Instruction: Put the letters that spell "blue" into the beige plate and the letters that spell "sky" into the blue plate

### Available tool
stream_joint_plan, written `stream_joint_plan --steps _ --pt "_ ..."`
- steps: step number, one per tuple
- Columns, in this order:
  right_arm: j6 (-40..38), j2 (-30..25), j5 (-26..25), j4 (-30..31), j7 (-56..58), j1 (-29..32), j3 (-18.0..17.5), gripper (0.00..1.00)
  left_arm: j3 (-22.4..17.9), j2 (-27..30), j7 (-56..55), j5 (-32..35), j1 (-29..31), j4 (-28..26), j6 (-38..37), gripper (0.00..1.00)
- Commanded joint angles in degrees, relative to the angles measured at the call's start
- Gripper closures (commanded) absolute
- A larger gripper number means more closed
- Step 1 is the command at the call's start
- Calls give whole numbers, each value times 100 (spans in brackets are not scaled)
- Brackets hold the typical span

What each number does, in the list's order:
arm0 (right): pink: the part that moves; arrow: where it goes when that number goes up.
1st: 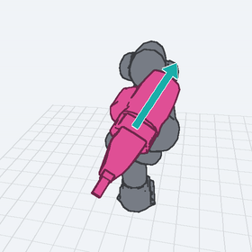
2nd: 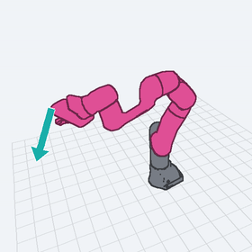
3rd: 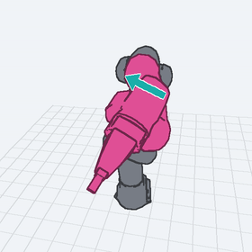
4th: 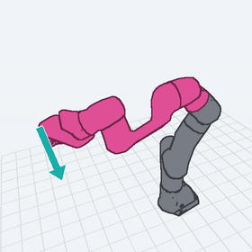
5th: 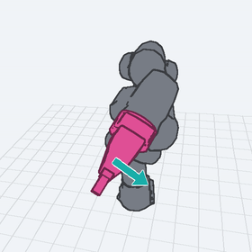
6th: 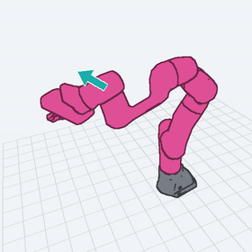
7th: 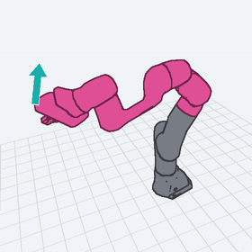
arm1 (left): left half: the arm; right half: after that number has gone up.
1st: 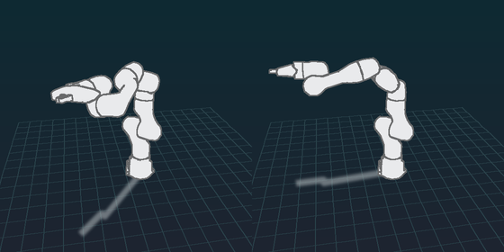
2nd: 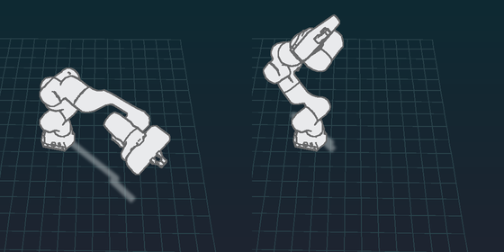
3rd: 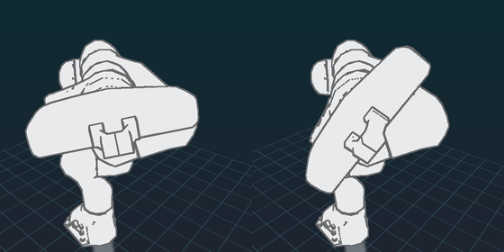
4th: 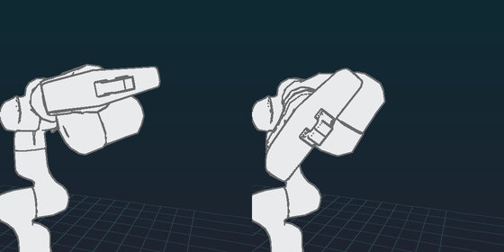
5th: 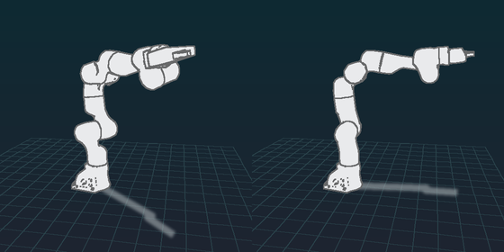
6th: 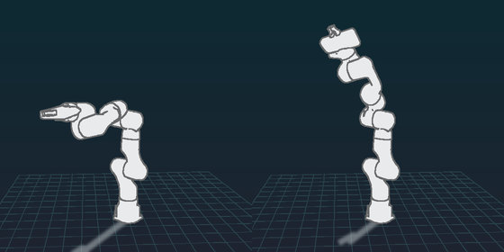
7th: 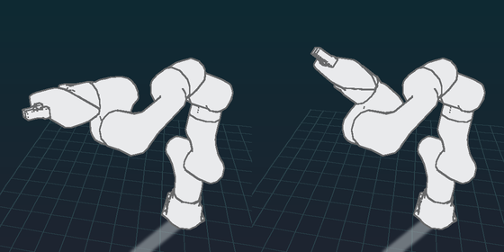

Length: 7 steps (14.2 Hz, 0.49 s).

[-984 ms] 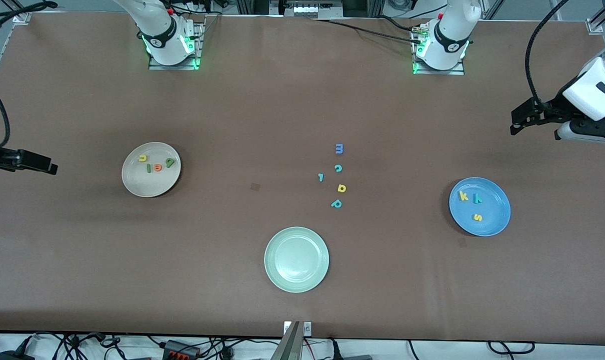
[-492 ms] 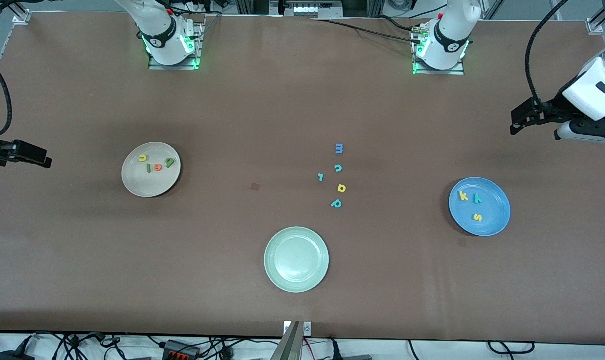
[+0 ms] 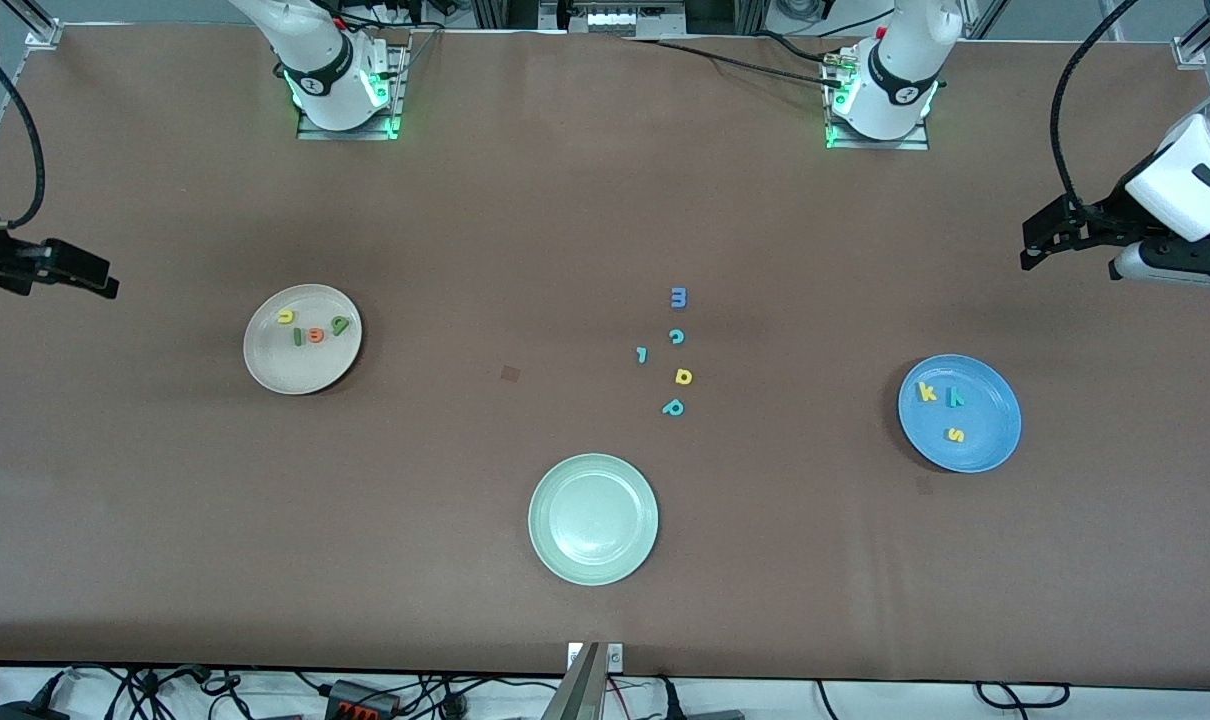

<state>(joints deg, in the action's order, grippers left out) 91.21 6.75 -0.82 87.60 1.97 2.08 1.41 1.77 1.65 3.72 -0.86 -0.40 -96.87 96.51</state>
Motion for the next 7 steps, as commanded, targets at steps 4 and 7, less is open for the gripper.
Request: stream_joint_plan --steps 4,7 --pt "495 -877 -128 1190 -100 55 -123 0 25 -24 85 -20 22 159 -159 0" --pt "503 -842 -137 1128 -47 64 -123 0 25 -51 85 -20 22 186 -255 0"
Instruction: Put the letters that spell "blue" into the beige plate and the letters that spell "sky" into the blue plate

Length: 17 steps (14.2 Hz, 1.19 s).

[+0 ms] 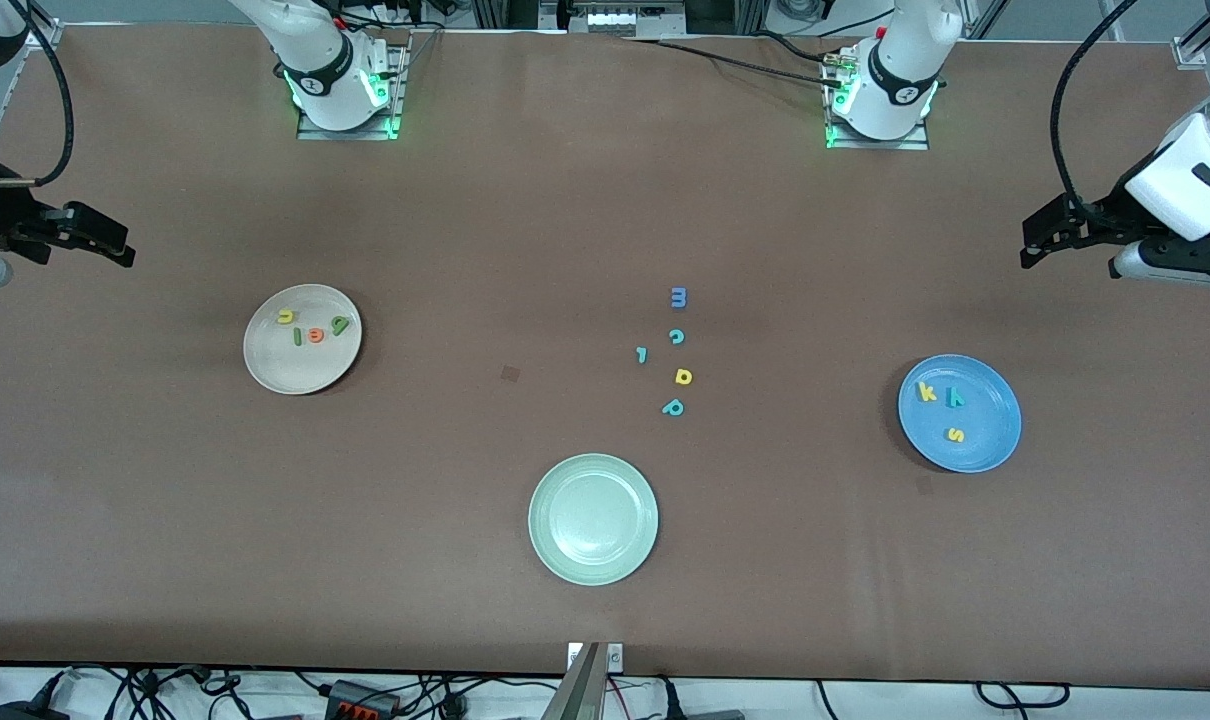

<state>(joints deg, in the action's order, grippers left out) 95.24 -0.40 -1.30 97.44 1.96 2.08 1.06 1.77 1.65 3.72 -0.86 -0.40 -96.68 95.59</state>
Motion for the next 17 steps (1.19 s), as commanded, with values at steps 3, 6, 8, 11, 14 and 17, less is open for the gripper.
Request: stream_joint_plan --steps 3,6,8,11,14,17 --pt "64 -127 -89 100 -11 56 -88 0 25 -51 85 -20 22 167 -163 0" --pt "21 -162 -81 56 -11 64 -88 0 25 -51 85 -20 22 167 -163 0" --pt "12 -171 -81 -5 -11 64 -88 0 25 -51 85 -20 22 167 -163 0" --pt "12 -162 -63 -58 -3 64 -88 0 25 -51 85 -20 22 167 -172 0" --pt "12 -109 -63 -58 146 64 -88 0 34 -51 76 -20 22 176 -172 0" --pt "3 -118 -19 -67 130 82 -70 0 34 -51 85 -20 13 176 -163 0"
